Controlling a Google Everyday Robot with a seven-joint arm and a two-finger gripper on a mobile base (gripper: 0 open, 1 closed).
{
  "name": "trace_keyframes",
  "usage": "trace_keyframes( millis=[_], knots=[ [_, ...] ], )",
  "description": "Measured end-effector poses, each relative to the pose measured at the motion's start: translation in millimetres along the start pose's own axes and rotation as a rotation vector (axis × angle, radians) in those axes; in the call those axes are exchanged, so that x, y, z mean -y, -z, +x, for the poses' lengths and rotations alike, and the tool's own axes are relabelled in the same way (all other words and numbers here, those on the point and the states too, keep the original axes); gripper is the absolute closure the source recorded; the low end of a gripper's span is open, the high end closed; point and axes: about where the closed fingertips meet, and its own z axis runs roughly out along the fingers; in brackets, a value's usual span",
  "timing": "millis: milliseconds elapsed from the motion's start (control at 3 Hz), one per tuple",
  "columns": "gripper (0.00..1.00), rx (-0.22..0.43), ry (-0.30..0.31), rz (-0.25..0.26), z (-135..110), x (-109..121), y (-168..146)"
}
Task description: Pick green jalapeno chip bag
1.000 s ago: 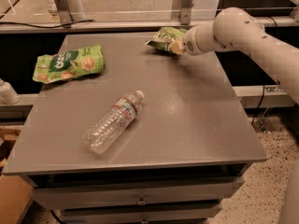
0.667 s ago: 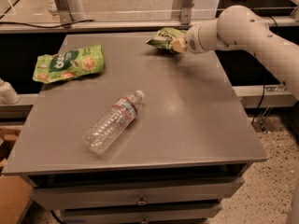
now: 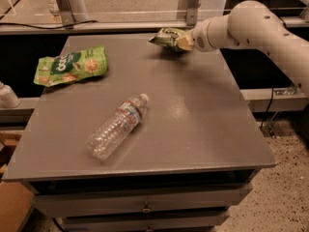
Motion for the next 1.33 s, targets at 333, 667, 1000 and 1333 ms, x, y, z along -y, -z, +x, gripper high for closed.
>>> trace_keyframes(
  millis=[333,667,1000,1333],
  knots=[
    [1.00,0.016,0.019,0.004,-8,0,9],
    [1.00,0.025,0.040,0.008,-12,-2,21],
    [1.00,0.033,0.053,0.008,-15,-4,36],
    [1.00,0.037,0.072,-0.002,-20,-12,66]
  ],
)
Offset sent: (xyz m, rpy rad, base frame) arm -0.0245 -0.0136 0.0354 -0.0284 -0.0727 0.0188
